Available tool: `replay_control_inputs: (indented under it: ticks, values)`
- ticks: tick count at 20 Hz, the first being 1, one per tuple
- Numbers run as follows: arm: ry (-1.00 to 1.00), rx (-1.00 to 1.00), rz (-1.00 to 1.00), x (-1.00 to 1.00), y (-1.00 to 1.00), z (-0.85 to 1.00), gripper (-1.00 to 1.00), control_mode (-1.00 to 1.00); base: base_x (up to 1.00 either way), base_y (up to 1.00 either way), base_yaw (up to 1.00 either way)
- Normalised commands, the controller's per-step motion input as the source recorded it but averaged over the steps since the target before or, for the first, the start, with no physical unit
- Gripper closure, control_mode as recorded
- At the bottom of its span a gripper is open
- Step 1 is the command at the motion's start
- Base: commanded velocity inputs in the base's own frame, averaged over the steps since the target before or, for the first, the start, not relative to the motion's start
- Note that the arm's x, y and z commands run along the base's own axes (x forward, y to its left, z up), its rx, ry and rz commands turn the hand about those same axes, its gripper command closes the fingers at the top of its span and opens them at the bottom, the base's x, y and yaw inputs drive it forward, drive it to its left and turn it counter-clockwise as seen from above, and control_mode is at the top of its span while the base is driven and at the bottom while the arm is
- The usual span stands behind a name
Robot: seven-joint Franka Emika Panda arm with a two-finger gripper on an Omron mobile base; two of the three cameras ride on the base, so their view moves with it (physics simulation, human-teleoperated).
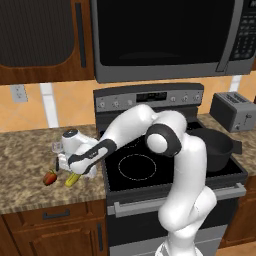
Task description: Put the cucumber and bell pepper in the pot. Retrieve the spatula and lightly stir the vegetables in the pot.
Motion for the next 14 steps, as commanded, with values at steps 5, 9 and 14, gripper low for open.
replay_control_inputs:
  ticks: [5,9,14]
  values:
    - [0.00,0.02,-0.06,0.00,0.02,-0.19,1.00,-1.00,0.00,0.00,0.00]
    - [-0.08,0.00,-0.16,-0.32,-0.10,0.23,1.00,-1.00,0.00,0.00,0.00]
    - [-0.17,0.00,-0.24,-0.61,-0.53,0.70,1.00,-1.00,0.00,0.00,0.00]
